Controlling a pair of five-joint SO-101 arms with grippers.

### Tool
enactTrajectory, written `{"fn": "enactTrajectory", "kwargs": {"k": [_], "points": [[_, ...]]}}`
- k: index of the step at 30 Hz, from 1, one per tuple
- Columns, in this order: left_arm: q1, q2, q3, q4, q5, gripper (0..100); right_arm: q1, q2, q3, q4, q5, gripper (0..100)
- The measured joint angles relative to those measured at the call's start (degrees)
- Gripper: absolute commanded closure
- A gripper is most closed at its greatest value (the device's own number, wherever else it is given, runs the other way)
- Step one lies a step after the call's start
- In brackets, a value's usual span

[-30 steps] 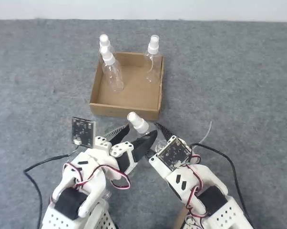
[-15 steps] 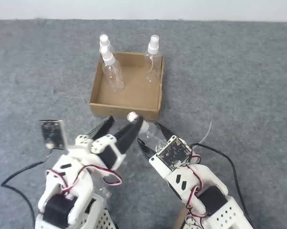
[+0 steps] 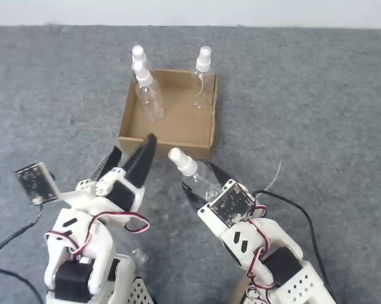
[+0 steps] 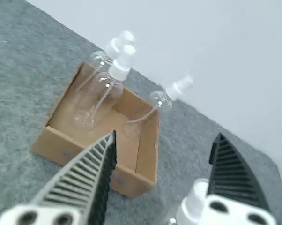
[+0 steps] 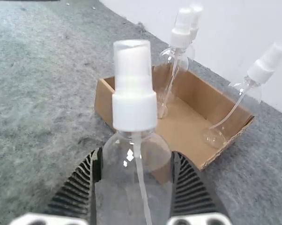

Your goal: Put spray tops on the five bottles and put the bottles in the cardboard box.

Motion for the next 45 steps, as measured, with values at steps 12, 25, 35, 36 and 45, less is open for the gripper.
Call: {"fn": "enactTrajectory", "kwargs": {"k": [12, 25, 35, 36, 45], "points": [[-3.16, 0.00, 9.67, -16.18, 1.23, 70, 0.00, 0.00, 0.00, -7.30, 0.00, 99.1], [4.66, 0.00, 15.56, -17.93, -3.16, 70, 0.00, 0.00, 0.00, -9.93, 0.00, 99.1], [11.78, 0.00, 18.81, -17.93, -9.67, 70, 0.88, 0.00, 0.00, -9.93, -0.09, 99.1], [12.04, 0.00, 18.90, -17.93, -10.02, 70, 0.88, 0.00, 0.00, -9.93, -0.09, 99.1], [12.40, 0.00, 19.08, -18.11, -10.81, 70, 0.88, 0.00, 0.00, -9.85, -0.09, 99.1]]}}
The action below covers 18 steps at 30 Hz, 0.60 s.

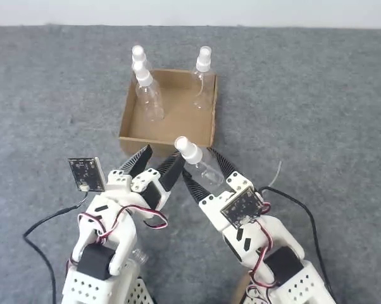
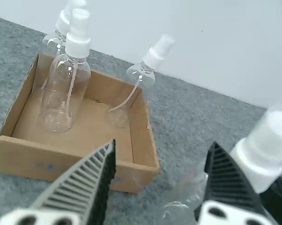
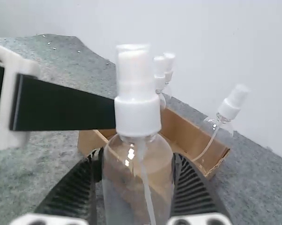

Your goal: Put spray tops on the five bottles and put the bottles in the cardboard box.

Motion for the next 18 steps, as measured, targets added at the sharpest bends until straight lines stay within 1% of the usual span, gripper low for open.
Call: {"fn": "enactTrajectory", "kwargs": {"k": [8, 15, 18], "points": [[0.00, 0.00, 0.00, 0.00, -0.44, 70, 0.00, 0.00, 0.00, 0.18, 0.00, 99.1], [0.00, 0.00, -0.26, 2.02, -1.76, 70, 0.00, 0.00, 0.00, 2.11, 0.00, 99.1], [1.58, 0.00, -0.35, 2.20, -1.76, 70, 0.09, 0.09, 0.00, 2.64, 0.00, 99.1]]}}
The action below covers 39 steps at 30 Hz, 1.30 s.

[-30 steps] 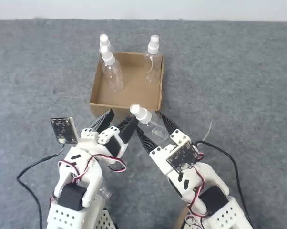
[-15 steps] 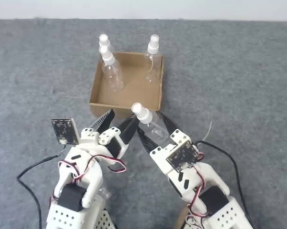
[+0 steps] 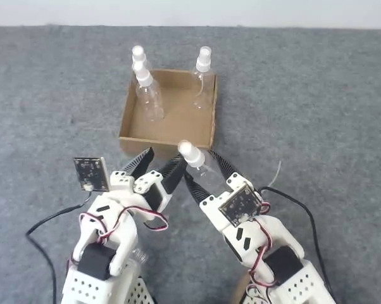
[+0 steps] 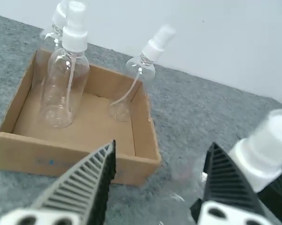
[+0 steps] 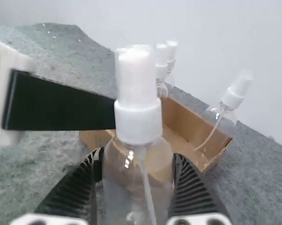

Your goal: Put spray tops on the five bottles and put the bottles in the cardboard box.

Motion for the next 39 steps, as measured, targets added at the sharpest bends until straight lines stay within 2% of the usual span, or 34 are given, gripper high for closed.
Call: {"fn": "enactTrajectory", "kwargs": {"k": [10, 23, 29, 32, 39], "points": [[4.31, -0.09, -0.53, 2.81, -2.46, 70, 0.00, 0.09, 0.00, 3.78, 0.00, 99.1], [4.40, -0.09, -0.44, 3.43, -2.99, 70, -0.09, 0.00, 0.00, 5.71, 0.00, 99.1], [-2.46, 0.00, -1.49, 3.43, -3.08, 70, -0.26, -0.09, 0.00, 5.80, 0.00, 99.1], [-6.42, 0.00, -2.73, 2.02, -0.79, 70, -0.35, -0.09, 0.00, 5.80, 0.00, 99.1], [-12.22, 0.00, -5.36, 0.18, 0.35, 70, -0.35, -0.09, 0.00, 8.09, 0.00, 99.1]]}}
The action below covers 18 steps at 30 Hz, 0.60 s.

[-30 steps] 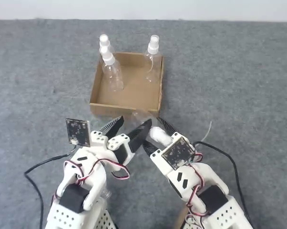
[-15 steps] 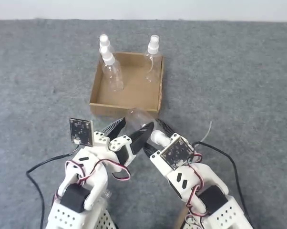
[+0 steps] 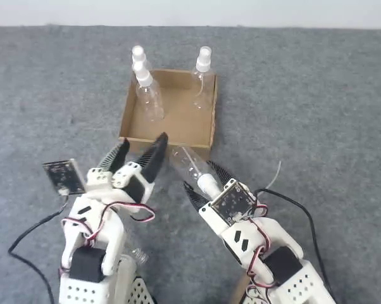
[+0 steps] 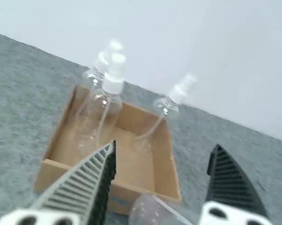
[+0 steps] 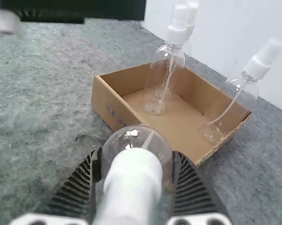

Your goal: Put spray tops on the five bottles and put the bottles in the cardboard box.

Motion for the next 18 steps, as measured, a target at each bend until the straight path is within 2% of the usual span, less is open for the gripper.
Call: {"fn": "enactTrajectory", "kwargs": {"k": [9, 18], "points": [[-10.37, 0.00, 0.00, 0.00, 0.00, 70, 3.96, -0.09, 0.00, 0.26, 0.00, 99.1], [-13.54, 0.00, 7.56, 0.88, -3.52, 70, 4.31, -0.18, 0.00, 1.49, 0.00, 99.1]]}}
